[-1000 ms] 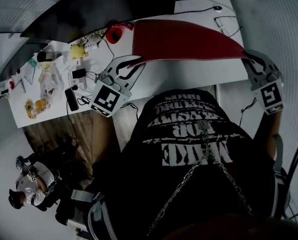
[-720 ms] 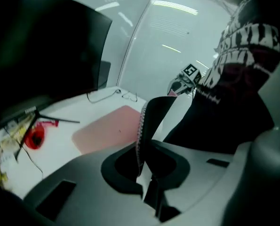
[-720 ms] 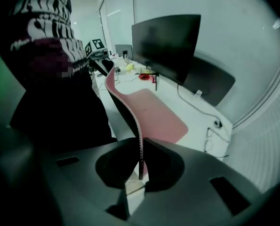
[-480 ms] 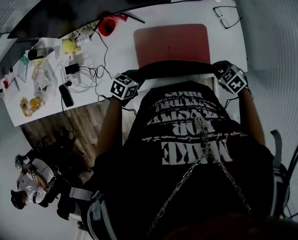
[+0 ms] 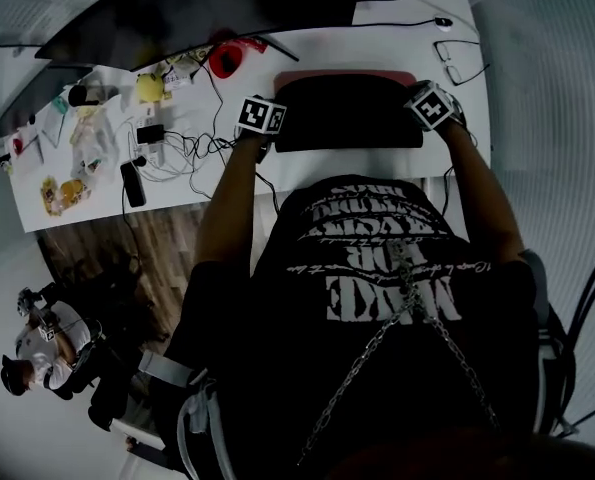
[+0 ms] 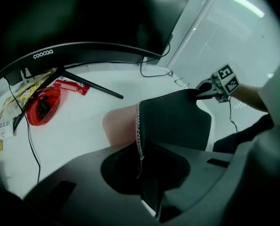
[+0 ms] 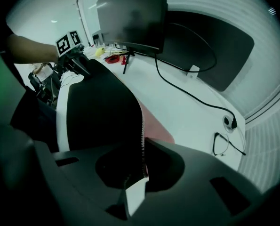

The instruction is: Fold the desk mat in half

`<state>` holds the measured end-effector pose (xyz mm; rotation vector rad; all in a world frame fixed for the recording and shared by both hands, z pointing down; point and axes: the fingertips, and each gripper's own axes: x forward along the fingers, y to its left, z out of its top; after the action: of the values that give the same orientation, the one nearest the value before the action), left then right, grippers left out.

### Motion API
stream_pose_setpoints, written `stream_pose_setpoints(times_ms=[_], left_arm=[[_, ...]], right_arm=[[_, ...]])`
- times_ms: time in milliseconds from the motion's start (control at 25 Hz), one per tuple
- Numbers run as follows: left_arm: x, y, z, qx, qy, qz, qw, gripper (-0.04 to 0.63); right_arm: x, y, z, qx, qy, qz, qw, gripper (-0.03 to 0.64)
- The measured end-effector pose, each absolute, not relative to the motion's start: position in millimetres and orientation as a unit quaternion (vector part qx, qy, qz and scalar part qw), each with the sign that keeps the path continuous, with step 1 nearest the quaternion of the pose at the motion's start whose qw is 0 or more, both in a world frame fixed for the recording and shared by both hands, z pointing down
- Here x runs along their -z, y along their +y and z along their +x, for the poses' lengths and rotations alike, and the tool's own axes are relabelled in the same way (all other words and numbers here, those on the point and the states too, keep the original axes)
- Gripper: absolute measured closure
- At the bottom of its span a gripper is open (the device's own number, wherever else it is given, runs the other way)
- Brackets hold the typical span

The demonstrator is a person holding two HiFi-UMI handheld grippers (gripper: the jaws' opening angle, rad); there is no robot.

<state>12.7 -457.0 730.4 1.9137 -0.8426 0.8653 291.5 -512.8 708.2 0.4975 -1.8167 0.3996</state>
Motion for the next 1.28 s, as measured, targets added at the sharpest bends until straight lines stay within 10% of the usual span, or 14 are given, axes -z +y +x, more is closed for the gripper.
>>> stream_pose_setpoints(times_ms=[400, 680, 800, 1280], left_arm=[[-778.9, -509.9, -17.5, -0.433, -0.453, 0.683, 0.376, 0.422], [-644.1, -522.8, -24.4, -0.261, -0.552, 0.759, 0.224, 0.557], [-590.9, -509.4, 26.5, -0.199, -0.512, 0.821, 0.155, 0.588], [-602.2, -472.2, 71.7, -0.161, -0.492, 0.817, 0.255, 0.589]], right_arm=[[-764.3, -581.9, 304.6, -0.128, -0.755, 0.296, 0.572, 0.500], [-650.1, -561.2, 298.5, -0.089, -0.842, 0.396, 0.354, 0.499], [-606.5, -526.1, 270.7, -0.109, -0.875, 0.393, 0.259, 0.609], [-610.8, -483.9, 246.0, -0.174, -0.861, 0.391, 0.274, 0.618]])
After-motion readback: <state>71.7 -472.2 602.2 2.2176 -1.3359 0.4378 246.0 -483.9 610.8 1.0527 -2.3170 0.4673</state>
